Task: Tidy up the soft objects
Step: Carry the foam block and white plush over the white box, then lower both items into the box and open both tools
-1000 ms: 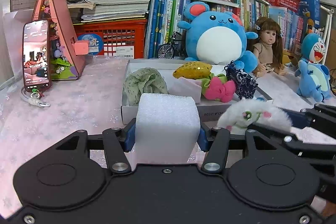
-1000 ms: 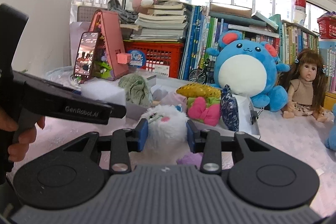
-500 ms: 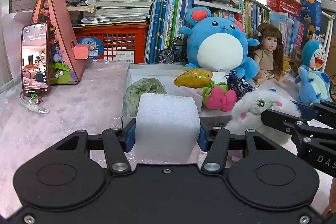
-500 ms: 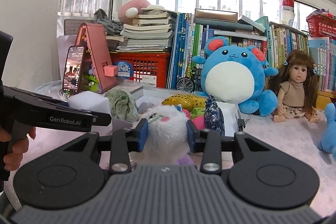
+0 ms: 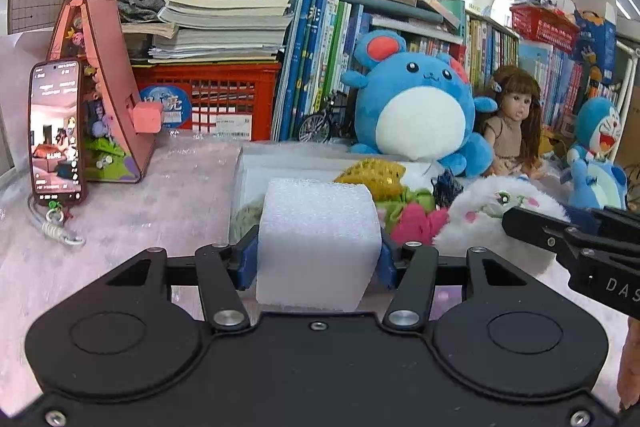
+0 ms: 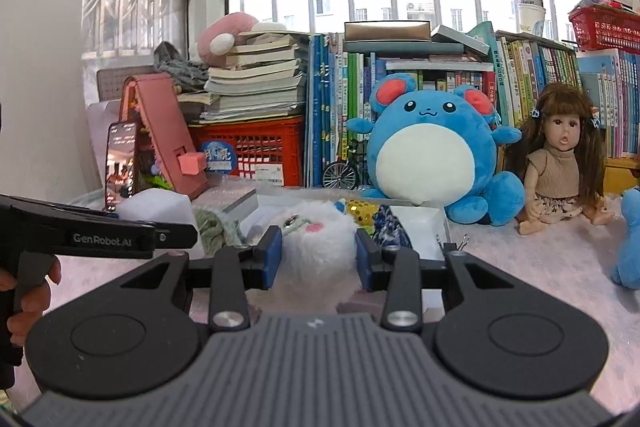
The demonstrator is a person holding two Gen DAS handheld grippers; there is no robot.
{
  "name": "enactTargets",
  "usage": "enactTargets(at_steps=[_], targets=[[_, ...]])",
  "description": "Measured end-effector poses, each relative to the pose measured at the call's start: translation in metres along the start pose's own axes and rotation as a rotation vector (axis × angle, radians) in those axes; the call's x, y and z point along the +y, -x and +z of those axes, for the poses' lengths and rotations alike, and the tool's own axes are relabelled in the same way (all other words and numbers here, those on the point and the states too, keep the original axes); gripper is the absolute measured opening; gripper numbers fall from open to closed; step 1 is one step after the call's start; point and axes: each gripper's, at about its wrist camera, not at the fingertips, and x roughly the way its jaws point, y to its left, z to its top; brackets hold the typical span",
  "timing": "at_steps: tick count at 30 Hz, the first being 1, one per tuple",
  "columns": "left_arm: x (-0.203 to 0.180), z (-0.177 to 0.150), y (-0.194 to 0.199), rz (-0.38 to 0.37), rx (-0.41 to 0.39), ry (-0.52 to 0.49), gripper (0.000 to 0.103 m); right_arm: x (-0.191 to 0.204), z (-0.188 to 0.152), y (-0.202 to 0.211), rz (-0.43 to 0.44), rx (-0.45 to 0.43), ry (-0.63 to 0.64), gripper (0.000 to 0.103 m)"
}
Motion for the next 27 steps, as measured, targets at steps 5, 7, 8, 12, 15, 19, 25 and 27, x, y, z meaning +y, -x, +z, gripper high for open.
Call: enactTargets(at_steps=[5,7,8,12,15,19,25,27], targets=[[0.004,0.024,-0.008,0.001,-0.032,-0.002,0.053,-0.013,0.018,-0.011,-0.018,-0.009,-0.018,0.043],[0.005,0.036,-0.016,0.002,-0.031,-0.002,0.053,-0.019,0.027,-0.017,-0.02,-0.013,-0.029,0.043],[0.007,0.041,-0.019,-0.001,-0.028,0.003,0.053,-0.022,0.032,-0.02,-0.022,-0.014,-0.034,0.043],[0.016,0.065,-0.039,-0.01,-0.015,0.04,0.053,-0.036,0.055,-0.036,-0.037,-0.016,-0.06,0.043],[0.023,0.083,-0.057,-0.006,-0.005,0.076,0.053,-0.045,0.069,-0.05,-0.094,-0.021,-0.052,0.043],[0.028,0.099,-0.084,0.019,0.011,0.08,0.053,-0.06,0.08,-0.072,-0.155,0.006,-0.039,0.043],[0.032,0.102,-0.13,0.056,0.081,0.092,0.053,-0.075,0.073,-0.11,-0.236,0.078,-0.023,0.043],[0.033,0.098,-0.145,0.073,0.112,0.089,0.053,-0.077,0.067,-0.121,-0.239,0.104,-0.028,0.043]])
